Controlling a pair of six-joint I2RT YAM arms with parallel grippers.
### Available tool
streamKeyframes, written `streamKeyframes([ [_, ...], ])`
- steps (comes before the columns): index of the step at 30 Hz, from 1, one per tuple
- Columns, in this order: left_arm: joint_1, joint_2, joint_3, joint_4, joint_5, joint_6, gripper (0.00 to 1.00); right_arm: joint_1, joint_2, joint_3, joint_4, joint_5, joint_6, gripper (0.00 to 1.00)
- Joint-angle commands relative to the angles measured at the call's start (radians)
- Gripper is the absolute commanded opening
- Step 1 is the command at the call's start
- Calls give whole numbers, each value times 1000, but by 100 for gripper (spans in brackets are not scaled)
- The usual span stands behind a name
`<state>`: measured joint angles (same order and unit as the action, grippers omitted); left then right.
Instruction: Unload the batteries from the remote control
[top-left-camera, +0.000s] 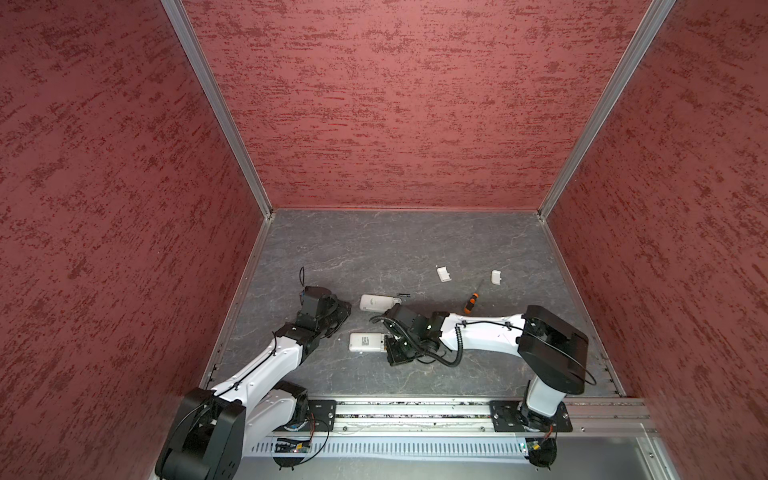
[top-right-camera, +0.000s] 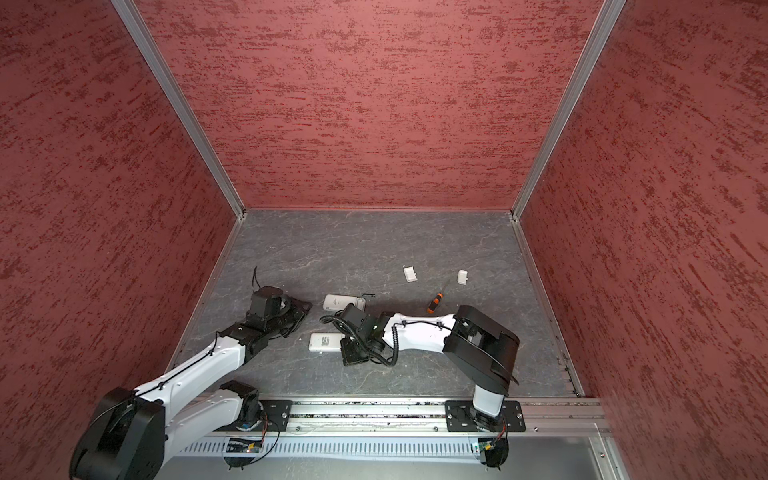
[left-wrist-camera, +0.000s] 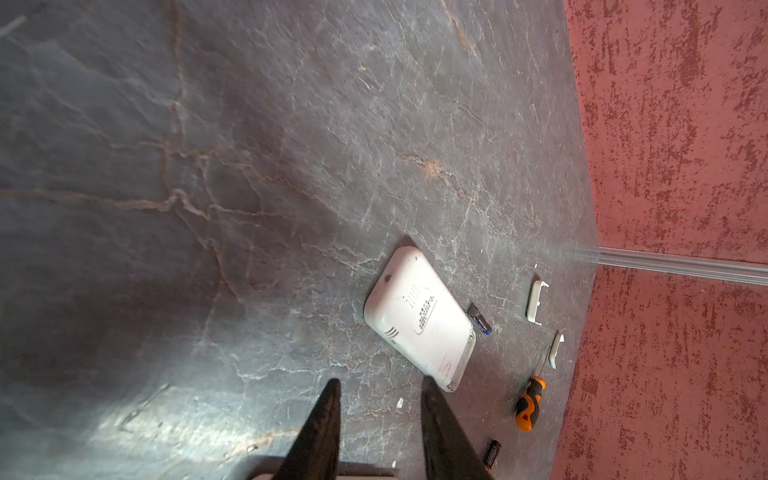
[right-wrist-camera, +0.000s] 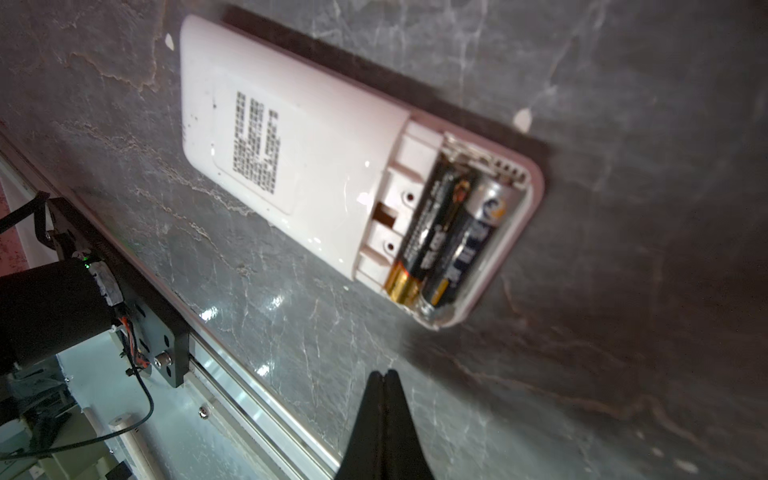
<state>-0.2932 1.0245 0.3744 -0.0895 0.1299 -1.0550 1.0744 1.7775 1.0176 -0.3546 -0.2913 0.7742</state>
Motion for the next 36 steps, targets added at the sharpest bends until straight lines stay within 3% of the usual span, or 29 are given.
streamKeyframes([
  [1,27,-28,-5,-2,14,17,33,-13,20,33,-38,50,-11,0],
  [17,98,-73,-47,-27,59,10,33,-115,107,147,-46,80,-94,1],
  [22,98,-72,-38,-19,63,-1,34,-123,43,146,-104,114,-78,4],
  [25,101,-58,-2,-20,77,-2,34,-141,-41,133,-181,171,-44,9],
  [31,103,-93,94,-66,134,56,37,-240,-199,153,-335,301,39,34],
  [34,102,-145,153,-149,99,125,39,-293,-256,160,-400,386,58,51],
  [36,94,-162,168,-170,67,143,40,-335,-281,136,-408,427,60,58],
])
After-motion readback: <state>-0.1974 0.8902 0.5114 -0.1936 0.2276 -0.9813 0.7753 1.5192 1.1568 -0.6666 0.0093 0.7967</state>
